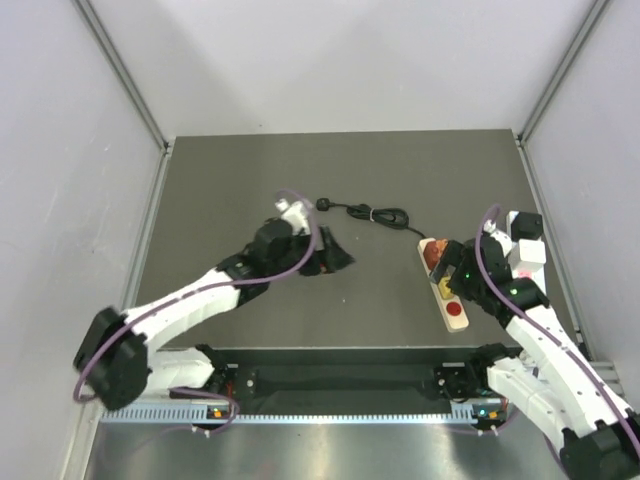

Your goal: Pull the plug off the socket

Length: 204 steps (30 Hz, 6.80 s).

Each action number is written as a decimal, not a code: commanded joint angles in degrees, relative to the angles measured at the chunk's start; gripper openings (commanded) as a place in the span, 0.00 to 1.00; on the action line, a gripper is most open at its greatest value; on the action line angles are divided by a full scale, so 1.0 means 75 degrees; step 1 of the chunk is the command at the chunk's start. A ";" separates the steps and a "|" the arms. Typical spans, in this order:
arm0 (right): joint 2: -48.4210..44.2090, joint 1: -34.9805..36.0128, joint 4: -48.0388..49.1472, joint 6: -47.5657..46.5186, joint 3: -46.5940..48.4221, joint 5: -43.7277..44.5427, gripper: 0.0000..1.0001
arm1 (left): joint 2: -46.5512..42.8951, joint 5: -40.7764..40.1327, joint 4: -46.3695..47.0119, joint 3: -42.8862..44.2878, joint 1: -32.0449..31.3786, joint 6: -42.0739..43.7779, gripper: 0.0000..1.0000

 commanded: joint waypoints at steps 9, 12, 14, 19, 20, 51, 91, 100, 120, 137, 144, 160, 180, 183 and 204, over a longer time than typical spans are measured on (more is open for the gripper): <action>0.0727 -0.0062 0.0206 -0.0549 0.0694 0.0420 0.98 | 0.4120 0.0352 0.3205 0.2364 -0.2254 -0.0166 0.80; 0.0611 -0.0073 -0.0039 -0.0690 0.0834 0.0502 0.98 | 0.4941 0.0774 0.4217 0.2433 -0.2395 -0.0623 0.70; 0.0505 -0.0062 -0.0180 -0.0667 0.0893 0.0735 0.97 | 0.5525 0.1078 0.4524 0.2806 -0.2419 -0.0764 0.67; 0.0271 -0.0085 -0.0719 -0.0257 0.0998 0.1135 0.98 | 0.6196 0.1326 0.4408 0.3547 -0.2454 -0.0683 0.61; 0.0247 -0.0085 -0.0801 -0.0199 0.1045 0.1228 0.98 | 0.6348 0.1349 0.4256 0.3768 -0.2454 -0.0671 0.61; 0.0422 -0.2230 -0.1622 -0.1768 0.1491 -0.1454 0.88 | 0.6818 -0.1031 0.0962 0.6488 -0.2970 0.0548 0.35; 0.3118 -0.0730 -0.0990 -0.2471 0.1983 -0.0857 0.59 | 0.8751 0.1934 0.1372 0.7157 -0.1997 -0.0248 0.15; 0.3328 -0.0706 -0.0603 -0.2905 0.2018 -0.1137 0.46 | 0.8834 0.2005 0.1431 0.7016 -0.1962 -0.0272 0.14; 0.3868 -0.0612 -0.0767 -0.3104 0.1995 -0.1209 0.42 | 0.8986 0.1912 0.1337 0.7063 -0.1938 -0.0307 0.11; 0.3716 -0.0566 -0.0767 -0.2917 0.1948 -0.0846 0.00 | 0.9220 0.1771 0.0939 0.7321 -0.1938 -0.0191 0.08; 0.2849 -0.0472 -0.0533 -0.2835 0.1901 -0.0564 0.00 | 0.9314 0.1584 0.0622 0.7356 -0.1950 0.0044 0.03; 0.2837 -0.0448 -0.0626 -0.2706 0.2603 -0.0353 0.00 | 0.9408 0.1361 0.0305 0.7438 -0.2102 0.0337 0.01; 0.2638 -0.0366 -0.0685 -0.2554 0.2558 -0.0447 0.00 | 0.9210 0.1290 0.0294 0.7426 -0.2138 0.0383 0.01; 0.2755 -0.0355 -0.0650 -0.2577 0.2323 -0.0447 0.00 | 0.8975 0.1395 0.0224 0.7614 -0.2032 0.0419 0.05; 0.3165 -0.0355 -0.0158 -0.2226 0.1632 -0.0447 0.00 | 0.6325 0.3902 0.4562 0.3573 -0.1609 -0.1723 0.13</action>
